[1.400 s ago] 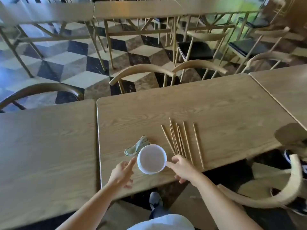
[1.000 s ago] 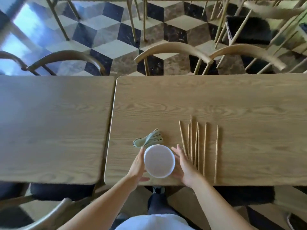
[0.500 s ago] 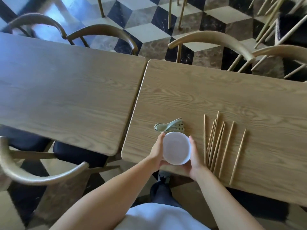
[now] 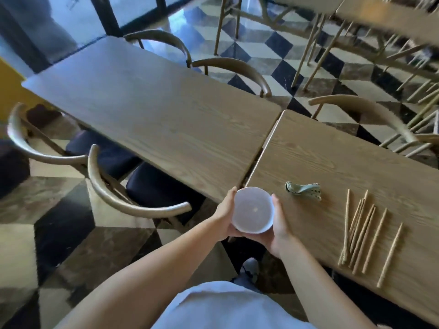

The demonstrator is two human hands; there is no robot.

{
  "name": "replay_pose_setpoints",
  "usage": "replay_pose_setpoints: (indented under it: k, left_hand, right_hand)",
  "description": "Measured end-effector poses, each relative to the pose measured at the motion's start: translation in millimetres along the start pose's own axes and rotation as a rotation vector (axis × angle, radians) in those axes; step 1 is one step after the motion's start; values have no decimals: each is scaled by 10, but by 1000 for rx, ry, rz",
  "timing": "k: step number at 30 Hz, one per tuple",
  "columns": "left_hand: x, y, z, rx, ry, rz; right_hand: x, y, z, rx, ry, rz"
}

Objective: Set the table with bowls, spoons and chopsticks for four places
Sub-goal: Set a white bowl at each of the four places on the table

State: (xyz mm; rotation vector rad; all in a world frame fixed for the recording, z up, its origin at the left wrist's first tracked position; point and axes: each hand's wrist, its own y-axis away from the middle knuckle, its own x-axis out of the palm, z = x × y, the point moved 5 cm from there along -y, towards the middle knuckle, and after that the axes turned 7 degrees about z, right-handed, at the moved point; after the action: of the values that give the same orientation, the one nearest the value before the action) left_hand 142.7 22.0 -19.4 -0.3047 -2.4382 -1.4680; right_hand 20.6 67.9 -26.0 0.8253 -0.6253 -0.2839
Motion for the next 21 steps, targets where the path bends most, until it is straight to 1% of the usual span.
replay_pose_setpoints:
  k: [5, 9, 13, 19, 21]
  left_hand:
    - [-1081, 615, -153, 59, 158, -16]
    - [-1838, 1073, -396, 145, 209, -134]
    - [-2405, 1344, -624, 179, 292, -199]
    - [-3027, 1347, -1030, 165, 321, -266]
    - [-3178, 1263, -1257, 167, 336, -275]
  right_hand:
    - [1067, 76, -579, 10, 105, 193]
    - [1895, 145, -872, 27, 202, 317]
    - [2612, 174, -1056, 40, 294, 540]
    - [3336, -98, -1144, 111, 321, 603]
    - [3556, -295, -1137, 155, 278, 622]
